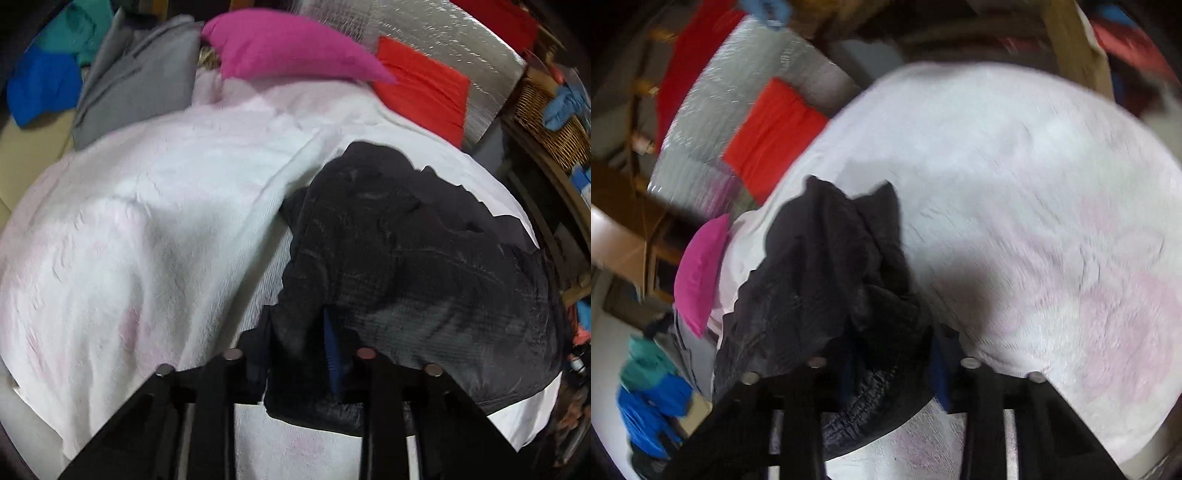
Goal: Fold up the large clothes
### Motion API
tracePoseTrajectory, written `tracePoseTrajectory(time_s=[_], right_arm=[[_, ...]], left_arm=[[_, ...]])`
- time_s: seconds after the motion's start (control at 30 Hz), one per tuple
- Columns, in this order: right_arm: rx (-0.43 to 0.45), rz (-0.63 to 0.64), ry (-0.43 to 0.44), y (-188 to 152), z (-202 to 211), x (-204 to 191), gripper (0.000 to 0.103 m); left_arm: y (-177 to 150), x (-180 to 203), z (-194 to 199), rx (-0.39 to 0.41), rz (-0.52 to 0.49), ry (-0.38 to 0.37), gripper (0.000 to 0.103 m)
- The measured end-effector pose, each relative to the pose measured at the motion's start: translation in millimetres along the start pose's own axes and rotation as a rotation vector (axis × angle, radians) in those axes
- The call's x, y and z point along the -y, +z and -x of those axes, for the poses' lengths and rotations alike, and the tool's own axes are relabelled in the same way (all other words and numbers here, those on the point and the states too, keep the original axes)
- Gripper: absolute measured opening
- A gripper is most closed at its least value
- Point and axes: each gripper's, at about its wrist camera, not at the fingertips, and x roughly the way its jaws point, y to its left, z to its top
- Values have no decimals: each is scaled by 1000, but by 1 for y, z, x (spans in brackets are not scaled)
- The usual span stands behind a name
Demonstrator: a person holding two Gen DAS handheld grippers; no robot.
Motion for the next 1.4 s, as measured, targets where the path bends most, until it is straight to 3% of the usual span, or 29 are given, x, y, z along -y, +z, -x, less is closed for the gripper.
tracePoseTrajectory(time_s=[0.1, 0.23, 0.3, 0.33, 0.37, 0.4, 0.43, 0.57, 0.7, 0.83, 0.9, 0.97, 1.03, 1.07, 1.1, 1.23, 1.4], right_arm=[[40, 57, -4, -3, 8, -10, 32], [-37, -15, -49, -5, -7, 7, 33], [-32, -40, -26, -3, -3, 8, 40], [-25, -48, -23, -3, 1, 9, 46], [-21, -51, -29, -3, 4, 9, 62], [-7, -55, -43, -3, 8, 9, 66], [13, -54, -53, -3, 13, 9, 66], [157, 21, -116, 4, 41, -3, 80], [135, 134, -106, 26, 29, -28, 80], [30, 143, -76, 41, -8, -40, 80], [-10, 132, -81, 44, -26, -41, 80], [-28, 126, -99, 46, -36, -40, 80], [-53, 136, -119, 46, -48, -38, 68], [-60, 142, -128, 46, -51, -38, 47], [-78, 157, -135, 45, -54, -37, 40], [-10, 234, -140, 43, -43, -49, 25], [75, 232, -132, 52, -37, -54, 19]], left_arm=[[3, 5, 9, 38, -36, 14, 21], [-4, 14, -8, -22, -94, 96, 27], [-6, 17, -7, -16, -116, 129, 29], [-6, 20, -4, -5, -127, 145, 35], [-6, 22, -1, 7, -140, 166, 39], [-7, 23, 2, 22, -155, 194, 49], [-8, 24, 4, 36, -165, 226, 57], [-9, 25, 12, 76, -203, 276, 58], [1, 29, 20, 135, -229, 322, 60], [17, 40, 18, 138, -231, 266, 77], [25, 47, -1, 76, -255, 225, 80], [29, 44, -26, -12, -212, 195, 80], [31, 37, -36, -40, -142, 129, 79], [33, 33, -37, -44, -107, 97, 77], [35, 31, -36, -42, -90, 79, 67], [41, 30, -35, -1, -61, 82, 44], [56, 33, -45, 38, -44, 126, 40]])
